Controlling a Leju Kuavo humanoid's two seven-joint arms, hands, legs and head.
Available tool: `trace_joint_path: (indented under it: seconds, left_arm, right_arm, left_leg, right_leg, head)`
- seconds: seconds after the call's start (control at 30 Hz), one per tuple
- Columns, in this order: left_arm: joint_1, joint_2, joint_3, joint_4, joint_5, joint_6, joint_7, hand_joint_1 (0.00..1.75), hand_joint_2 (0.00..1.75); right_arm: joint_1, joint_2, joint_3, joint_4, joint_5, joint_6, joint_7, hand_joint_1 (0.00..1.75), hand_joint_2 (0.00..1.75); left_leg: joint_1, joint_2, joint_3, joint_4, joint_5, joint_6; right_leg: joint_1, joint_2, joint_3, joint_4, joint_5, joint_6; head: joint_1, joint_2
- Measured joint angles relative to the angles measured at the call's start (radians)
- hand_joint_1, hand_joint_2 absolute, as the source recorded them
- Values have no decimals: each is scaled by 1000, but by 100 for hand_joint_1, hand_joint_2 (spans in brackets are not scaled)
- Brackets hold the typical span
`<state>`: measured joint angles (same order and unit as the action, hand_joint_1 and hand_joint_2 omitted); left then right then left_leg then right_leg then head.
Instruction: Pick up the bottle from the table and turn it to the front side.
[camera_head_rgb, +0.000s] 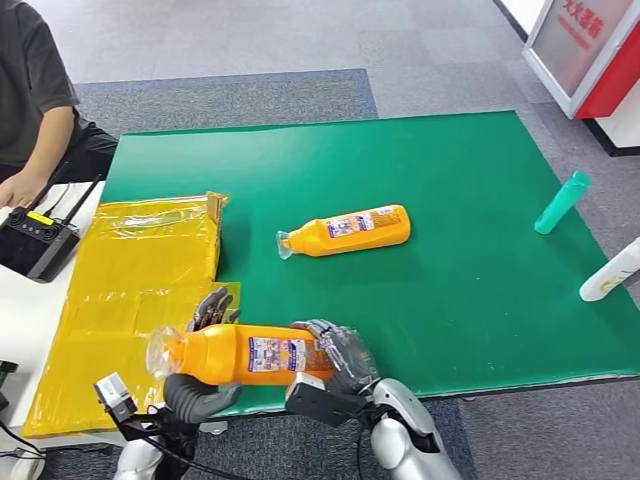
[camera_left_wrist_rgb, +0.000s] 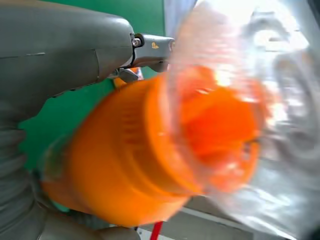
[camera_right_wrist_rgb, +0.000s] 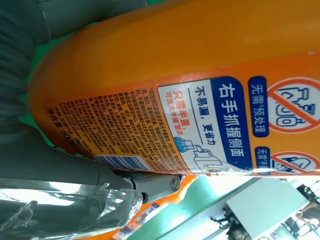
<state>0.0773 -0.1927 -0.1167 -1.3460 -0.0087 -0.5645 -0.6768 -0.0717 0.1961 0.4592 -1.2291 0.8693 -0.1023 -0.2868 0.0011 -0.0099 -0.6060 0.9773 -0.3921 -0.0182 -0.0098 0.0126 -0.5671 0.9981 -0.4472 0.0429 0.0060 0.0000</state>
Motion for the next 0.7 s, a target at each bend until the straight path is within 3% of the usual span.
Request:
trace_joint_path:
  seconds: [0.17, 0.3, 0.53, 0.67, 0.7]
  left_arm:
    - [-1, 0, -3, -26, 24, -24, 0, 3, 175]
    - [-1, 0, -3, -39, 27, -36, 0, 42, 175]
    - [2, 0, -4, -49, 20, -36, 0, 44, 175]
    - [4, 0, -4, -49, 20, -36, 0, 171, 175]
    - [5, 0, -4, -49, 20, -36, 0, 175, 175]
  right_arm:
    - [-2, 11, 5, 32, -7, 5, -6, 175, 175]
    - [-2, 12, 11, 48, -14, 7, -10, 175, 175]
    - [-6, 13, 12, 60, -24, 3, -11, 175, 175]
    - [-7, 13, 12, 62, -24, 2, -11, 175, 175]
    - [-7, 13, 12, 63, -25, 1, -11, 175, 175]
  left_leg:
    - [0, 0, 0, 0, 0, 0]
    - [0, 0, 0, 0, 0, 0]
    - [0, 0, 0, 0, 0, 0]
    - [0, 0, 0, 0, 0, 0]
    - [0, 0, 0, 0, 0, 0]
  right_leg:
    - [0, 0, 0, 0, 0, 0]
    - [0, 0, 0, 0, 0, 0]
    - [0, 0, 0, 0, 0, 0]
    - [0, 0, 0, 0, 0, 0]
    - [0, 0, 0, 0, 0, 0]
  head:
    - [0, 0]
    - [0, 0]
    - [0, 0]
    - [0, 0]
    - [0, 0]
